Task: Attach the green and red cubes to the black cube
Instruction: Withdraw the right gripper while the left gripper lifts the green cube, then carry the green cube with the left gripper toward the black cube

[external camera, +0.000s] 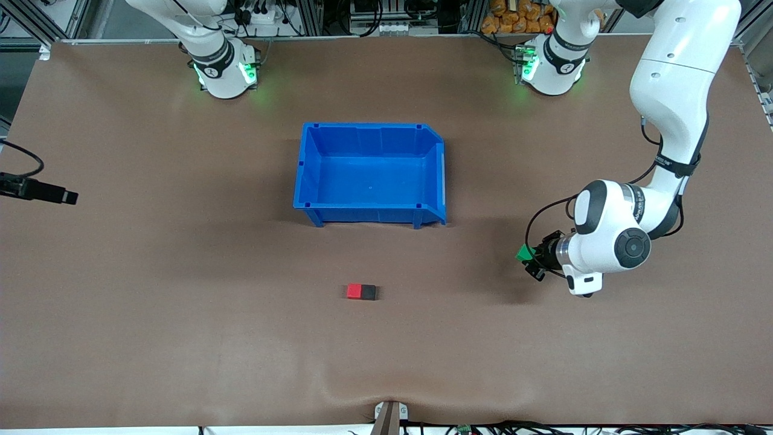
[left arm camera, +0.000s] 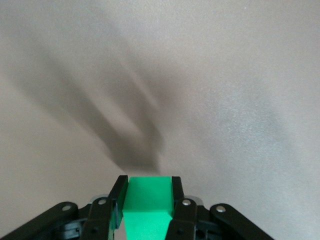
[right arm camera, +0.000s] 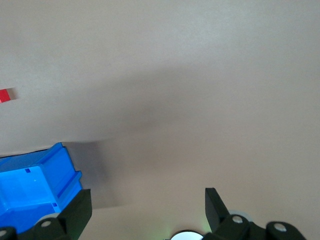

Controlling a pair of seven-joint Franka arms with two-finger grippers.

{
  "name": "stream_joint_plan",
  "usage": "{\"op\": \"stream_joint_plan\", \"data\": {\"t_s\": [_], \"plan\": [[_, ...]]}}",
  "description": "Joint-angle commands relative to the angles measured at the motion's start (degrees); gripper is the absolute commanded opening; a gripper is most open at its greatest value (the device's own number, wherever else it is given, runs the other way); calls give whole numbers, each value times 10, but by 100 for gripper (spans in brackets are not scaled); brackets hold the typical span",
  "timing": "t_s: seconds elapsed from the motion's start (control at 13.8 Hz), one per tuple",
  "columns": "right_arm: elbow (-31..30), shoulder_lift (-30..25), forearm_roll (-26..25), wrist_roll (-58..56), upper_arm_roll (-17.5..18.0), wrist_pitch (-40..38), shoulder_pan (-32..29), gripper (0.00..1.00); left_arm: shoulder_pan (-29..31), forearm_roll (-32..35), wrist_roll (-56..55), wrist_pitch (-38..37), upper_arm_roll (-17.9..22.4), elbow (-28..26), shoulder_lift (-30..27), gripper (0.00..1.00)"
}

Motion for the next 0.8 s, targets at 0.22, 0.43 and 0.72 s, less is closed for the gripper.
{"op": "stream_joint_plan", "data": {"t_s": [0.22, 0.43, 0.72], "plan": [[-65, -73, -30, -9, 8, 5, -6, 100, -13, -8, -50, -6, -9, 9, -5, 4], [-103, -102, -35, -9, 8, 13, -6, 100, -22, -8, -68, -6, -9, 10, -3, 4], [-167, -146, -41, -9, 9, 44, -6, 100, -27, -8, -79, -6, -9, 11, -2, 4]]}}
